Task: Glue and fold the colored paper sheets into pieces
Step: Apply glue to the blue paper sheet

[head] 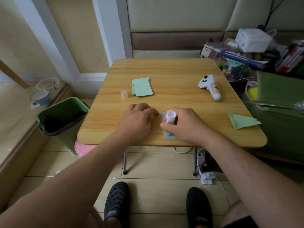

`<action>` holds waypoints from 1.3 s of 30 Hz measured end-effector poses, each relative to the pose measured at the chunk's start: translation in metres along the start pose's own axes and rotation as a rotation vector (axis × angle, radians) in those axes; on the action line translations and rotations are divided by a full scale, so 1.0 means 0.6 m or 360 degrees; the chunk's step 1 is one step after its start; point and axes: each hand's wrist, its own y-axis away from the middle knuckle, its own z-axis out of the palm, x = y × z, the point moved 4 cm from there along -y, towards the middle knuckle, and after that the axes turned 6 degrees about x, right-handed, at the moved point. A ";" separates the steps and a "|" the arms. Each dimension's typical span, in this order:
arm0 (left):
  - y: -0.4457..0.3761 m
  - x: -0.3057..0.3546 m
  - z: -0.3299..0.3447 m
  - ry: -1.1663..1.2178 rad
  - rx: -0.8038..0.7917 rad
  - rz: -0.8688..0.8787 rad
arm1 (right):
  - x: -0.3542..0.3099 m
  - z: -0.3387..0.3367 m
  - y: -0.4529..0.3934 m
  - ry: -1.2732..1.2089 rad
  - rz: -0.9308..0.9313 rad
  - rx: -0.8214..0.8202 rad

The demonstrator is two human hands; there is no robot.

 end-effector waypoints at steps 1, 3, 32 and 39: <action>0.000 0.001 -0.001 -0.0004 -0.0005 -0.0003 | -0.002 0.003 0.001 -0.0009 0.0019 -0.0049; 0.001 0.002 -0.001 -0.0023 -0.0005 0.0010 | -0.006 0.008 0.002 -0.0052 0.0065 -0.0179; 0.003 0.007 -0.005 0.0011 0.0051 0.0030 | 0.009 0.005 -0.103 -0.0136 0.0109 0.0417; 0.004 0.009 -0.007 0.0006 0.0045 0.0031 | 0.018 0.017 -0.101 -0.0145 0.0179 0.0364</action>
